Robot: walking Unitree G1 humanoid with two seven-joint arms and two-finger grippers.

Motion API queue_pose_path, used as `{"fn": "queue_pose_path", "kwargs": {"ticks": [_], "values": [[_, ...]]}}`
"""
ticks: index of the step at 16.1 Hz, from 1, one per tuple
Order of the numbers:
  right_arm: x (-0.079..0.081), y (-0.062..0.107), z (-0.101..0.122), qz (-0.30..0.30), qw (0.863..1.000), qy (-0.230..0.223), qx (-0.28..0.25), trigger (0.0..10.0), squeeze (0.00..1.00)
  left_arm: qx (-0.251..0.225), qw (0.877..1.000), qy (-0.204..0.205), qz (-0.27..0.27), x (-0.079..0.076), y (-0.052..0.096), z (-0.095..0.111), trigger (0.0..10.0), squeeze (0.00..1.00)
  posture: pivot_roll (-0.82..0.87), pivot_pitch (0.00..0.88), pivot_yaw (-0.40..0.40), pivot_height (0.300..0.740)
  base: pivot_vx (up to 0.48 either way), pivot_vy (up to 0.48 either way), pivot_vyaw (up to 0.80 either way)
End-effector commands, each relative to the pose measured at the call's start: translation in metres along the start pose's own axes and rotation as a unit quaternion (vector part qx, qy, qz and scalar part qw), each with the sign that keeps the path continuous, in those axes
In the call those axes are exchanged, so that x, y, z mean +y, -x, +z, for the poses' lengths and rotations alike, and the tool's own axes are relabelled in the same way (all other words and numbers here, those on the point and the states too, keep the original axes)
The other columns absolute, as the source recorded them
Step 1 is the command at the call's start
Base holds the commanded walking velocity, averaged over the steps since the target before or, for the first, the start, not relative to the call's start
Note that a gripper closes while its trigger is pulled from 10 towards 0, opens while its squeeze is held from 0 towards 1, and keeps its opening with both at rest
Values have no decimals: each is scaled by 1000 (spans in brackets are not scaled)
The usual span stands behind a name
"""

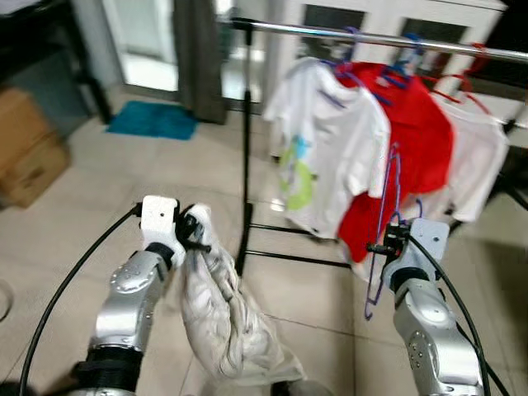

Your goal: Hang hanger

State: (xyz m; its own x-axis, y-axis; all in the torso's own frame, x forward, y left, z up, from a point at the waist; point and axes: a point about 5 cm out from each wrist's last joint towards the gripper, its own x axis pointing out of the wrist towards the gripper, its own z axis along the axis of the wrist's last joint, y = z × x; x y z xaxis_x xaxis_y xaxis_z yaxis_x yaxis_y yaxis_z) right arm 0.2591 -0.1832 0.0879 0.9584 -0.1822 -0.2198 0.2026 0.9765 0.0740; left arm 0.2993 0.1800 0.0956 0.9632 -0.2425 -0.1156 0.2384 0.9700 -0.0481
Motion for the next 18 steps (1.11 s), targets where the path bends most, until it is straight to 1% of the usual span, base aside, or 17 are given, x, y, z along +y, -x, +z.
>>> {"fn": "queue_pose_path", "kwargs": {"ticks": [1, 2, 3, 4, 5, 6, 7, 8, 9, 10, 11, 12, 13, 15, 16, 17, 18], "values": [[-2, 2, 12, 2, 999, 2, -32, 10000, 0, -78, 997, 2, 26, 3, 1, 28, 10000, 0, -148, 0, -53, 740, 0, 0, -800], [-2, 1, 19, -4, 998, -2, -61, 10000, 0, -120, 990, -11, 72, 14, 0, 43, 10000, 8, -147, 0, -58, 740, 0, 0, 0], [-2, 0, 22, -14, 997, -8, -71, 10000, 0, -140, 986, -22, 91, 18, 0, 51, 10000, 8, -148, 0, -59, 740, 0, 0, 0], [0, -3, 28, -10, 996, -29, -80, 10000, 0, -174, 978, -34, 107, 23, -1, 66, 10000, 4, -147, 0, -58, 740, 0, 0, 0], [0, -4, 34, 0, 996, -13, -87, 10000, 0, -212, 968, -51, 122, 26, -1, 84, 10000, 0, -142, 0, -51, 740, 0, 0, -800], [1, -5, 34, 14, 997, -18, -70, 10000, 0, -226, 965, -59, 121, 25, 0, 91, 10000, 0, -141, 0, -53, 740, 0, 0, -800], [4, -4, 34, 49, 996, -53, -49, 10000, 0, -244, 959, -84, 118, 26, 2, 101, 10000, 0, -140, 0, -59, 740, 0, 0, -744], [2, -3, 33, 40, 996, -52, -56, 10000, 0, -250, 957, -112, 97, 25, 4, 111, 10000, 0, -139, 0, -64, 740, 0, 0, -681], [3, -3, 32, 43, 996, -44, -61, 10000, 0, -238, 961, -100, 93, 25, 3, 109, 10000, 0, -139, 0, -63, 740, 0, 0, -681], [7, -3, 30, 56, 996, -34, -63, 10000, 0, -204, 974, -84, 54, 17, -1, 92, 10000, 0, -146, 0, -59, 740, 0, 0, -700], [8, -3, 32, 63, 996, -28, -64, 10000, 0, -172, 980, -76, 59, 16, -2, 79, 10000, 0, -146, 0, -59, 740, 0, 0, -706], [7, -2, 33, 63, 996, -22, -65, 10000, 0, -152, 985, -63, 56, 15, -2, 72, 10000, 0, -149, 0, -42, 740, 0, 0, -700], [6, -1, 33, 76, 995, -21, -58, 10000, 0, -126, 990, -52, 34, 11, 1, 62, 10000, 0, -149, 0, -45, 740, 0, 0, -700], [2, 2, 25, 62, 996, -37, -42, 10000, 0, -56, 997, -60, -2, 10, 8, 32, 10000, 0, -153, 0, -52, 740, 0, 0, -716], [2, 2, 24, 62, 996, -41, -40, 10000, 0, -38, 998, -56, -9, 9, 10, 25, 10000, 0, -155, 0, -51, 740, 0, 0, -738], [4, 1, 18, 63, 998, -17, -27, 10000, 0, 36, 998, -52, -10, 7, 14, 1, 10000, 0, -156, 0, -49, 740, 0, 0, -756], [4, 1, 13, 71, 997, -9, -14, 10000, 0, 54, 997, -51, -11, 3, 15, -4, 10000, 0, -150, 0, -49, 740, 0, 0, -750]]}}
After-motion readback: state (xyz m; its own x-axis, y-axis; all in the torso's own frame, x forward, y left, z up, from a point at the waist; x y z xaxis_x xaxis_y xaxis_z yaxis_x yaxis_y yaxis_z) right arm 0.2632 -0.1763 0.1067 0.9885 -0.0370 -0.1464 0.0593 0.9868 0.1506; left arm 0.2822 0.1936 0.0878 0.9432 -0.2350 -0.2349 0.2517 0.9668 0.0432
